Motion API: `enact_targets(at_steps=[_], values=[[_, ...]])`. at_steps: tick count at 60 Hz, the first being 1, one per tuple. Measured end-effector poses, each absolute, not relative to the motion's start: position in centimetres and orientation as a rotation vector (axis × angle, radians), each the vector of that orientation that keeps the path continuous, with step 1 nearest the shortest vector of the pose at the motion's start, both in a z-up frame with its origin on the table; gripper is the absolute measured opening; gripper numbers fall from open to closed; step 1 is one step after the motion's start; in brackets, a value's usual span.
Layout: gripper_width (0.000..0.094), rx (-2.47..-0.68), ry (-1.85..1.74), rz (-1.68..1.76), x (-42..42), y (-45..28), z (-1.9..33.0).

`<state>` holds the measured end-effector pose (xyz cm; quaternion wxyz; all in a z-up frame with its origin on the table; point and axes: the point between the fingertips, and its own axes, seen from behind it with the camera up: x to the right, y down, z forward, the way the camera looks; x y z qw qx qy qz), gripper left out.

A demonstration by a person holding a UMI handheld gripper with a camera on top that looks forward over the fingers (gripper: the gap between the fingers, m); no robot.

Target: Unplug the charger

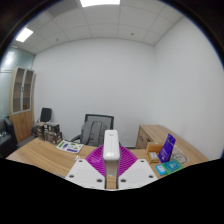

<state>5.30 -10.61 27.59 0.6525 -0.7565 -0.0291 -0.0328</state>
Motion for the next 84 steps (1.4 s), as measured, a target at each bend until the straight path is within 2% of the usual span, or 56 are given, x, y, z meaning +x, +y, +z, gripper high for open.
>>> enact_targets(at_steps=[8, 15, 16, 17, 18, 24, 25, 37, 52, 58, 69, 72, 76, 84], values=[[0.0119, -1.697, 0.007, -0.012, 8.0, -9.1, 30.7], [0.0119, -1.759, 0.091, 0.014, 11.9, -8.8, 28.5], [0.0119, -1.77, 0.102, 0.013, 12.7, -8.9, 28.0], [0.0119, -1.768, 0.115, 0.01, 13.7, -9.8, 26.0], [0.012, -1.787, 0.121, 0.001, 14.4, -9.5, 26.6], [0.0118, -1.873, 0.191, -0.034, 19.0, -10.3, 22.5], [0.0118, -1.873, 0.199, -0.024, 20.2, -10.4, 20.9], [0.012, -2.004, 0.358, 0.047, 26.6, -11.8, 11.4], [0.0151, -2.11, 0.555, 0.207, 30.1, -13.6, 2.7], [0.0219, -2.093, 0.594, 0.269, 30.8, -14.1, 2.2], [0.0523, -2.145, 0.618, 0.14, 34.1, -16.0, 1.5], [0.065, -2.165, 0.594, 0.091, 34.7, -16.5, 1.7], [0.0865, -2.161, 0.539, 0.013, 35.2, -17.0, 3.0], [0.0856, -2.174, 0.389, -0.134, 34.3, -17.9, 6.9]])
